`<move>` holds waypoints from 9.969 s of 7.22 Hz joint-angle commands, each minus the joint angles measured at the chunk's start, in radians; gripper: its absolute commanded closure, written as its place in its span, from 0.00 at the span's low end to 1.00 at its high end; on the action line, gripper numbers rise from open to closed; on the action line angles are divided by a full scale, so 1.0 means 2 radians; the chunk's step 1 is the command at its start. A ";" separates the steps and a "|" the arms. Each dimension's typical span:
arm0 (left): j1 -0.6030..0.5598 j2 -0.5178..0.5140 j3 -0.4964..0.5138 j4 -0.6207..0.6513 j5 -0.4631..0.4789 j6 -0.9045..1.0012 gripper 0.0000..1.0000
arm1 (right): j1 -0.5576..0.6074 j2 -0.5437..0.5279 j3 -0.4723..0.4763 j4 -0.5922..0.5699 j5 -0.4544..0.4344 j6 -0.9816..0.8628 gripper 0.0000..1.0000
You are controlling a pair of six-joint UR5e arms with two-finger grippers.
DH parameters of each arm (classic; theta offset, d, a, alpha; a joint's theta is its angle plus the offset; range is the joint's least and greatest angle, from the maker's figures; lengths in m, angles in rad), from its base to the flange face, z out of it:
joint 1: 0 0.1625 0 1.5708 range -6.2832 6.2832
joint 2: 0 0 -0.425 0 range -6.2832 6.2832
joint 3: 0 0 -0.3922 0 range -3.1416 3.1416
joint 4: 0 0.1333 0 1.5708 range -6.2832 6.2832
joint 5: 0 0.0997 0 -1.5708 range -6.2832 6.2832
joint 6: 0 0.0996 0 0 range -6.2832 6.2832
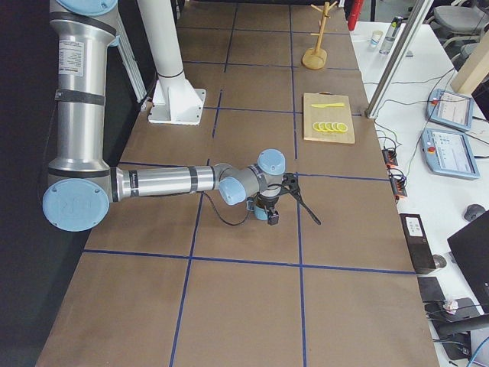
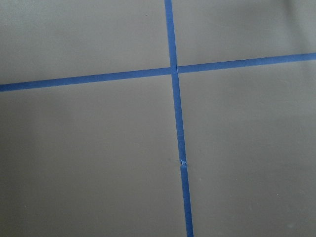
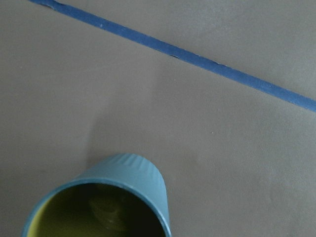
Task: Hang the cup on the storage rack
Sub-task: 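Lower the right gripper onto the teal mug and grasp its rim, then carry the teal mug with the right gripper toward the table center and set it down, then open the right gripper and withdraw the right arm away from the mug, then move the left gripper toward the teal mug's handle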
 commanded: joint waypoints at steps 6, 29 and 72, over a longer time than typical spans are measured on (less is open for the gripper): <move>0.000 0.000 0.000 0.000 0.000 0.000 0.00 | -0.013 0.015 -0.015 -0.001 -0.003 0.003 1.00; 0.009 0.000 0.000 0.000 0.000 -0.002 0.00 | -0.326 0.439 -0.054 -0.239 -0.190 0.802 0.97; 0.607 -0.240 0.034 -0.559 0.447 -0.291 0.01 | 0.221 -0.099 0.111 -0.224 0.041 -0.131 0.00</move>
